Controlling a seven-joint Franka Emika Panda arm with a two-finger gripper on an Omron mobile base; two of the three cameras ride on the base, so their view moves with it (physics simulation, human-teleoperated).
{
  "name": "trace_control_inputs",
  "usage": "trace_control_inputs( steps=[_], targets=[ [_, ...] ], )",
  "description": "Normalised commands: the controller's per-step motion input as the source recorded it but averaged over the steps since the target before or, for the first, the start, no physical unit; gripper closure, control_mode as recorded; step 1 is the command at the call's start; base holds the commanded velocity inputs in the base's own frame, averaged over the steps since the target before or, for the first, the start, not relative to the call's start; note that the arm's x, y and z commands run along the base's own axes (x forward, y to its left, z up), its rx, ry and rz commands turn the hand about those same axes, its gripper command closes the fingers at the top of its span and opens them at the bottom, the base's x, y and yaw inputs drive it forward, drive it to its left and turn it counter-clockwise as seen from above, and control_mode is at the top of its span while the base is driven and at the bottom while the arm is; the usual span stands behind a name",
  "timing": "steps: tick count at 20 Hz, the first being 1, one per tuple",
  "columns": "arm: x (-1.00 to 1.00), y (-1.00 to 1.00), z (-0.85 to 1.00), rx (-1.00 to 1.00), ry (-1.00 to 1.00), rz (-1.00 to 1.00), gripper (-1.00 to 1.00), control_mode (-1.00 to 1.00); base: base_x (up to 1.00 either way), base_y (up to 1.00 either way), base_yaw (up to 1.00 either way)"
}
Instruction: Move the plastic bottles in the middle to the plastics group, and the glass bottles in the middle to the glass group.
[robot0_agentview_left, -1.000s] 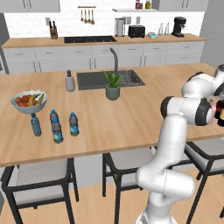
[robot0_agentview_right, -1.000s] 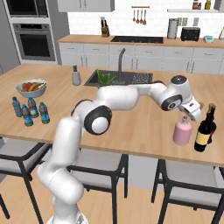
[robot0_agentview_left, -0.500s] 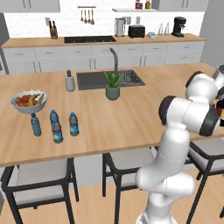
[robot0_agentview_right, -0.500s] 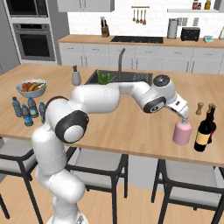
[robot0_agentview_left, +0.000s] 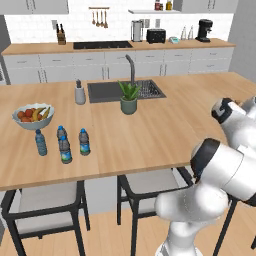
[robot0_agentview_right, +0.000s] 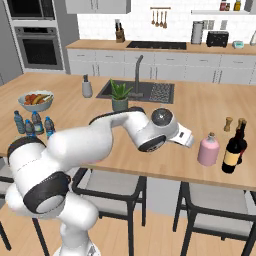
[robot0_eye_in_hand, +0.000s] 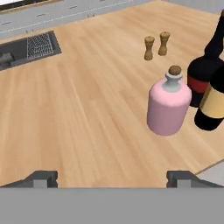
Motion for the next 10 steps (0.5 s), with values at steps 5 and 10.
trace_control_inputs(
  steps=[5,10],
  targets=[
    [-1.0,0.74,0.0,-0.02,-0.01,0.36,-1.0,-1.0,0.0,0.0,0.0],
    [-0.76,0.81,0.0,-0.04,0.0,0.35,-1.0,-1.0,0.0,0.0,0.0]
  ],
)
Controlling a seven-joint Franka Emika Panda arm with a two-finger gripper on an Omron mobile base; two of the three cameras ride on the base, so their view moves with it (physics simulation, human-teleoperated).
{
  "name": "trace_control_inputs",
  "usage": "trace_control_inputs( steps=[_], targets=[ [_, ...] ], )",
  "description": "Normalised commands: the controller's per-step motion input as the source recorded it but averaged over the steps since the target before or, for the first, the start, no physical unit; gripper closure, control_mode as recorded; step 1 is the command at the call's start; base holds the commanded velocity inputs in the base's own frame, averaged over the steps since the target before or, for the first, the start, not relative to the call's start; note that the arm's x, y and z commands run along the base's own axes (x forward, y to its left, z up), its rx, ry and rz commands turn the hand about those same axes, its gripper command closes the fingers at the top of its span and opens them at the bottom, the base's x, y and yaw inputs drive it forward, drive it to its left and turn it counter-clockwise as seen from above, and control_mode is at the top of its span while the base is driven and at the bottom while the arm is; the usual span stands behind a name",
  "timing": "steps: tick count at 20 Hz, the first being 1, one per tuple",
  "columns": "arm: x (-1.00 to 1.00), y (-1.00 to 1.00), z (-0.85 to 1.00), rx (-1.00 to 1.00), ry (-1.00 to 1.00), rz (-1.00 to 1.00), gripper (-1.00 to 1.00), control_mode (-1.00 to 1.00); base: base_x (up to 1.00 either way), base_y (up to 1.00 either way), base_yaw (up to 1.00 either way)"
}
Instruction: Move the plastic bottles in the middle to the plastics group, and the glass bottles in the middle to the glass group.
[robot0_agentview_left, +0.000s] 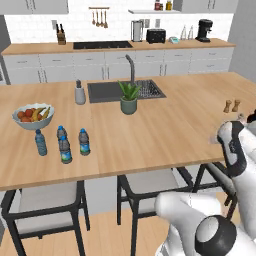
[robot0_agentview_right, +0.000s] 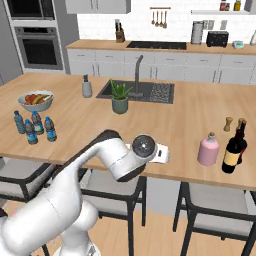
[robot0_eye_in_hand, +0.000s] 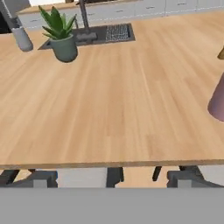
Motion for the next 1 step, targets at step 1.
trace_control_inputs(
  steps=[1],
  targets=[
    [-0.43,0.71,0.0,-0.04,0.0,0.34,-1.0,-1.0,0.0,0.0,0.0]
  ],
)
